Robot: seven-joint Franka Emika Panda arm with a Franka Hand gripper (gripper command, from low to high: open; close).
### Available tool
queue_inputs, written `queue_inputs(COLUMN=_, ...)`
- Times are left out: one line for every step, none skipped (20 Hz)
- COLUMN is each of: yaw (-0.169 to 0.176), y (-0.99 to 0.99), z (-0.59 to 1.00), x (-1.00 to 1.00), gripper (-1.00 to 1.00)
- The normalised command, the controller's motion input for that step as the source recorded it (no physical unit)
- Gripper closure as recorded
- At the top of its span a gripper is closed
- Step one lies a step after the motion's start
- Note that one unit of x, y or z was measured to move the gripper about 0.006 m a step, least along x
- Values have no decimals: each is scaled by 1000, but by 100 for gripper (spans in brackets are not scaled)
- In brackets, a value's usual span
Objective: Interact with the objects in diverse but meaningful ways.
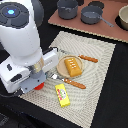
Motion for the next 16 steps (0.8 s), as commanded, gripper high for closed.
queue_inputs(yaw=0, y=0, z=-77, x=0, gripper=100)
queue_inputs(yaw=0, y=0, z=-83, x=0, gripper=100)
queue_inputs(yaw=0, y=0, z=-106, x=0, gripper=100)
queue_inputs(yaw=0, y=0, z=-114, x=0, gripper=100)
queue_inputs(yaw=0, y=0, z=-117, x=-6, gripper=100)
queue_inputs(yaw=0, y=0, z=-126, x=0, gripper=100)
queue_inputs(yaw=0, y=0, z=-149, x=0, gripper=100)
queue_inputs(yaw=0, y=0, z=-166, x=-20, gripper=100)
queue_inputs(yaw=0, y=0, z=-177, x=-17, gripper=100)
queue_inputs(yaw=0, y=0, z=-174, x=-11, gripper=100)
queue_inputs(yaw=0, y=0, z=-174, x=0, gripper=100)
queue_inputs(yaw=0, y=0, z=-183, x=0, gripper=100)
queue_inputs(yaw=0, y=0, z=-166, x=0, gripper=100)
queue_inputs(yaw=0, y=0, z=-143, x=0, gripper=100)
queue_inputs(yaw=0, y=0, z=0, x=0, gripper=100)
queue_inputs(yaw=0, y=0, z=357, x=-20, gripper=100)
